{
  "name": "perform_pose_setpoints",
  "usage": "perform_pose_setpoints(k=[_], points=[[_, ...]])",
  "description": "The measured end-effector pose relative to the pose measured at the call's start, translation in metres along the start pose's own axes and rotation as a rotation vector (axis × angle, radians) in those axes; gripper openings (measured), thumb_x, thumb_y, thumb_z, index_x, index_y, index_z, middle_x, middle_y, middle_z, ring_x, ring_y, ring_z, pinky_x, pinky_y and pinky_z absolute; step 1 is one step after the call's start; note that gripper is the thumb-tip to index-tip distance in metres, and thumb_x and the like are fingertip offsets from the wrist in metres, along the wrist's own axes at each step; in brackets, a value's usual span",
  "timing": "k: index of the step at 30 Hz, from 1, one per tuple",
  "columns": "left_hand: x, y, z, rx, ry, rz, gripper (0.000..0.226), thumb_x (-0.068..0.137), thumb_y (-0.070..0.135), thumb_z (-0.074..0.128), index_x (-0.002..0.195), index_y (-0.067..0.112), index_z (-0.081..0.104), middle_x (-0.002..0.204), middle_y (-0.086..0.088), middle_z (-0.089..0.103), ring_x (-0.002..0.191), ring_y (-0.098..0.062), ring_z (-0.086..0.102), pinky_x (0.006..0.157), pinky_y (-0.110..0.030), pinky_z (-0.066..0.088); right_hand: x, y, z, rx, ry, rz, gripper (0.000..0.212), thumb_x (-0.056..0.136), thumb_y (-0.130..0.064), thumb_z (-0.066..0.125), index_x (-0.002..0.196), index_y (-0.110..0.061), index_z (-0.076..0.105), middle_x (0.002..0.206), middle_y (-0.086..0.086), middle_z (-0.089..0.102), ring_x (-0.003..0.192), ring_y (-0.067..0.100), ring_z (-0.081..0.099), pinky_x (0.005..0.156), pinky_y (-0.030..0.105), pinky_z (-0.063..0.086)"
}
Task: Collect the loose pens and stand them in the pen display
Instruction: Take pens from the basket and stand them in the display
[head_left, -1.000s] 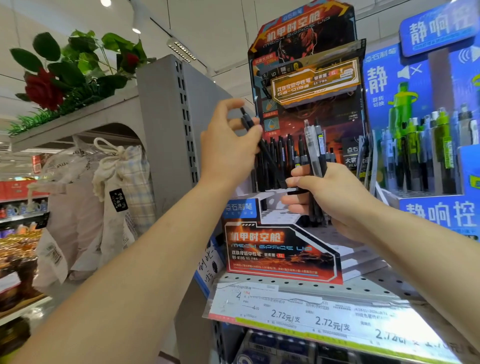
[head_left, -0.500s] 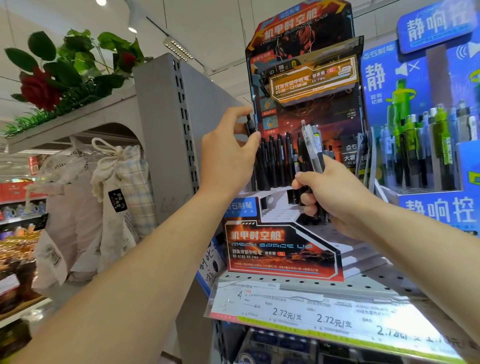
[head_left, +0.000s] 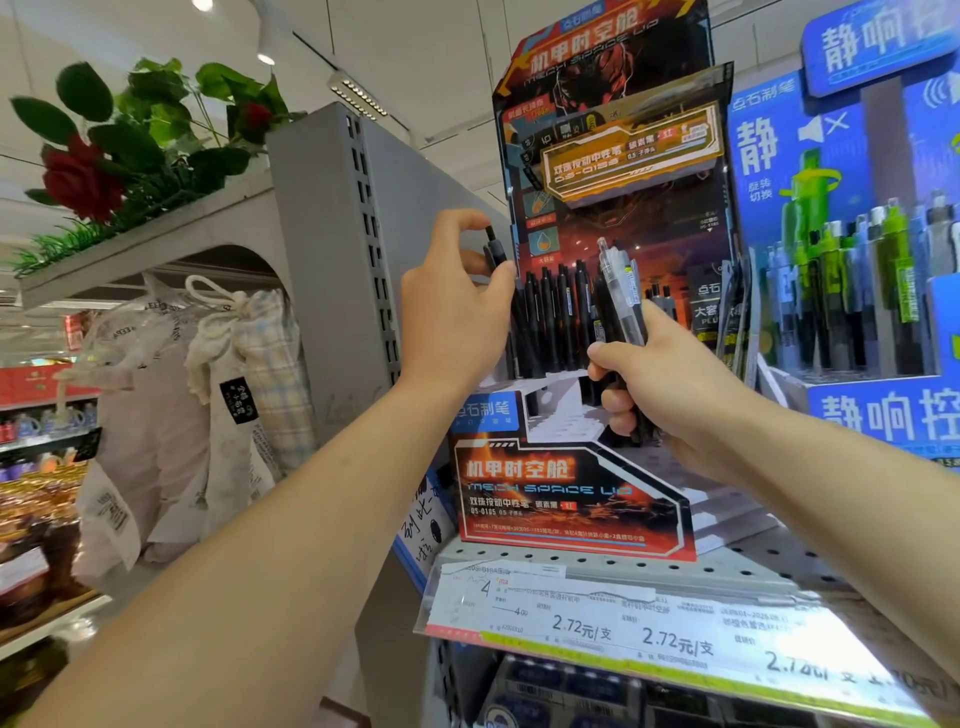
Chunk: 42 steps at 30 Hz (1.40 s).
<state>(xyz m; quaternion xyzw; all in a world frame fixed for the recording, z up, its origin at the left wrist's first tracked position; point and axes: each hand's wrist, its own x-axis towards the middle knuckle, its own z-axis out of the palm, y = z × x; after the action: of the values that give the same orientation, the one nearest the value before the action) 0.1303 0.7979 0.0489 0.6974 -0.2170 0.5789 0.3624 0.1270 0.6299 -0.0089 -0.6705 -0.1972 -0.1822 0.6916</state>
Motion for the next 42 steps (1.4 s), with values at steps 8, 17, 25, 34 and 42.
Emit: perform_pose_setpoints(k=[8,17,25,34,42], points=[[0.006,0.004,0.003,0.006,-0.064,0.018,0.031,0.095,0.021,0.067,0.11,0.038,0.045,0.08,0.015,0.062,0.072,0.003,0.064,0.055,-0.008,0.05,0.001,0.0,0.0,-0.013,-0.025,-0.013,0.051,0.103,-0.012,0.054,0.149,-0.024,0.036,0.067,-0.001,0.061,0.043,0.01,0.046,0.042,0.024,0.041],[0.003,0.004,0.011,0.063,-0.141,0.063,0.032,0.096,0.022,0.064,0.122,0.031,0.049,0.081,0.015,0.06,0.067,-0.006,0.066,0.061,-0.037,0.062,0.003,0.001,-0.003,-0.01,-0.025,-0.022,0.053,0.103,-0.013,0.054,0.15,-0.028,0.036,0.06,-0.006,0.061,0.043,0.01,0.048,0.043,0.025,0.043],[0.01,-0.008,0.015,0.131,-0.203,0.001,0.04,0.095,0.021,0.066,0.127,0.03,0.044,0.075,0.013,0.057,0.068,-0.008,0.066,0.068,-0.036,0.063,0.004,0.002,-0.001,-0.037,-0.017,-0.017,0.054,0.103,-0.011,0.053,0.152,-0.025,0.035,0.073,0.002,0.06,0.044,0.01,0.048,0.043,0.024,0.043],[0.01,-0.012,0.023,0.286,-0.346,0.028,0.041,0.092,0.03,0.059,0.13,0.034,0.044,0.086,0.002,0.068,0.079,-0.017,0.065,0.071,-0.036,0.056,0.003,0.0,0.0,-0.049,-0.032,-0.017,0.031,0.102,-0.011,0.053,0.131,-0.023,0.049,0.077,0.004,0.06,0.046,0.01,0.048,0.043,0.025,0.043],[0.01,-0.013,0.023,0.371,-0.462,-0.002,0.049,0.089,0.028,0.056,0.135,0.032,0.041,0.08,0.006,0.06,0.073,-0.017,0.062,0.063,-0.033,0.054,0.003,0.002,0.0,-0.027,-0.038,-0.003,0.034,0.101,-0.01,0.053,0.133,-0.02,0.047,0.082,0.008,0.062,0.047,0.01,0.05,0.043,0.025,0.044]])
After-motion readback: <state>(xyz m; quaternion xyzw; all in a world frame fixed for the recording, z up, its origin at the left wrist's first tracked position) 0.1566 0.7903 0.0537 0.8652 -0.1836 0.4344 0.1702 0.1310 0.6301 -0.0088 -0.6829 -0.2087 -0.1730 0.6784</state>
